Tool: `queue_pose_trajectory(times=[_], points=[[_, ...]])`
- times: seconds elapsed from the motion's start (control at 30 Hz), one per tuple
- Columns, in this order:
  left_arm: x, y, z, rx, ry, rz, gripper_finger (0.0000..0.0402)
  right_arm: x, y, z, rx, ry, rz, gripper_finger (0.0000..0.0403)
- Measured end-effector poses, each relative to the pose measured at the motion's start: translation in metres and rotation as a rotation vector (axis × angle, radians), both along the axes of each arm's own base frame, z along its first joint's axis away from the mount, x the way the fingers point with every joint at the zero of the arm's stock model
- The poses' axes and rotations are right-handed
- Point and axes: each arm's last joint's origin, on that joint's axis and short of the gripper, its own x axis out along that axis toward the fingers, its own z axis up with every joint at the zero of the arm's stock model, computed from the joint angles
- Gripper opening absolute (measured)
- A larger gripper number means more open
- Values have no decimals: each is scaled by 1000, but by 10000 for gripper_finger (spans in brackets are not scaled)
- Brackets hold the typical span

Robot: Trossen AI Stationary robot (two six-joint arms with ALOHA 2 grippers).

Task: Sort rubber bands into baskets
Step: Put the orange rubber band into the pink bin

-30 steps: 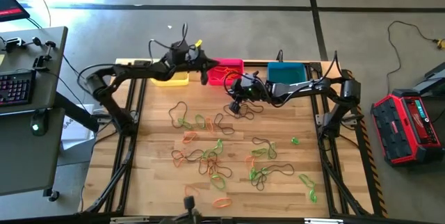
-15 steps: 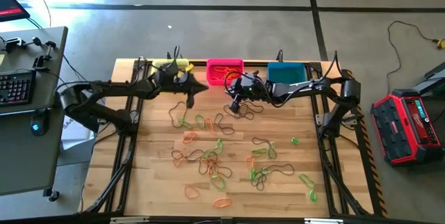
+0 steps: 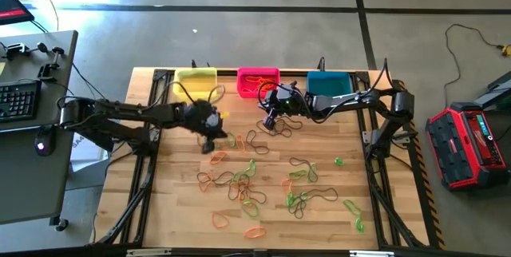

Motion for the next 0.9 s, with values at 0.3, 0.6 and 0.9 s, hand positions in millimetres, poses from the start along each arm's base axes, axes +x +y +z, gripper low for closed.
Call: queue_pose_trajectory(times=[0.3, 0.6, 0.9], points=[[-8, -36, -10, -67, 175, 67, 67, 0, 1, 0, 7, -2, 13, 0], [-14, -41, -19, -195, 301, 272, 76, 0, 1, 0, 14, -4, 9, 0], [-10, -41, -37, -167, 389, 282, 76, 0, 1, 0, 23, -3, 4, 0]])
